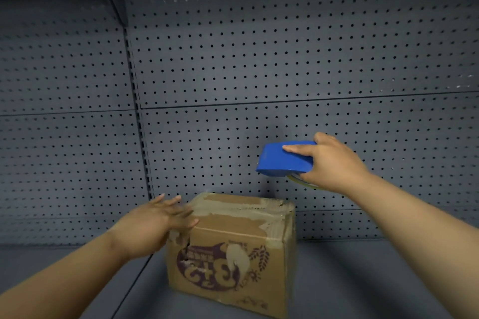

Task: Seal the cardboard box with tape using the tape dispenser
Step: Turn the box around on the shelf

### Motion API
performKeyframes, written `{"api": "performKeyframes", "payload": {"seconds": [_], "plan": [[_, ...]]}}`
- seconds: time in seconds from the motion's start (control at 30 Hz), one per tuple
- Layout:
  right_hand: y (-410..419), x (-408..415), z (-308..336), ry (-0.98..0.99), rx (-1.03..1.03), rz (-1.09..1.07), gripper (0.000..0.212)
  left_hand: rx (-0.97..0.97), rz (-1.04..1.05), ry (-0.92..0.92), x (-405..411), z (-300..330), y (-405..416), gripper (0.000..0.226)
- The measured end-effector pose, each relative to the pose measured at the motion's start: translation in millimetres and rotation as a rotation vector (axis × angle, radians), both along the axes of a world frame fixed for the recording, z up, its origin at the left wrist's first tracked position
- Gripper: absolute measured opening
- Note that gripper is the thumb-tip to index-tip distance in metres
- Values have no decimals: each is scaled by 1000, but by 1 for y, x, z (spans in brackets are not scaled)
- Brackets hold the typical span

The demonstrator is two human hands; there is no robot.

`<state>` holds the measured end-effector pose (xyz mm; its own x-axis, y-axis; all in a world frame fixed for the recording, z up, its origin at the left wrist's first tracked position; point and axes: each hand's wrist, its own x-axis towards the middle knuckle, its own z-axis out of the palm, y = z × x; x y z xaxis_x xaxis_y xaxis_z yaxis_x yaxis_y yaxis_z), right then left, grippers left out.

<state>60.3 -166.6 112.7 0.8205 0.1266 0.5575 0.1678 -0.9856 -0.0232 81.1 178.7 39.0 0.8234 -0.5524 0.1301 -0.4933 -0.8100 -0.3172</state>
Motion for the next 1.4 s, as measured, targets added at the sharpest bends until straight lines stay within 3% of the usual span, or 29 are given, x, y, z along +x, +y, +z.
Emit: {"api": "performKeyframes", "payload": {"seconds": [0.1, 0.23, 0.3, 0.47, 0.93, 1.07, 1.3, 1.4], "plan": [[5, 0, 0, -1, 13, -31, 58, -162, 196, -33, -11, -2, -46, 44], [13, -2, -1, -11, 15, -49, 58, -522, 147, 219, -31, -7, -127, 55], [15, -4, -1, -16, 20, -52, 58, -488, 175, 319, -33, -11, -156, 67], [15, -7, -2, -42, 35, -52, 57, -369, 243, 323, -30, -19, -183, 80], [27, -18, 2, -39, 44, 108, 58, -172, -203, 510, -50, -3, -83, 62], [41, -16, 0, -55, 92, 218, 57, -161, -210, 526, -51, 4, -40, 58], [72, -11, -3, -105, 115, 347, 57, -437, -92, 647, -51, 2, 14, 53], [81, -9, -5, -127, 107, 407, 58, -921, -42, 707, -56, 6, 12, 39]]}}
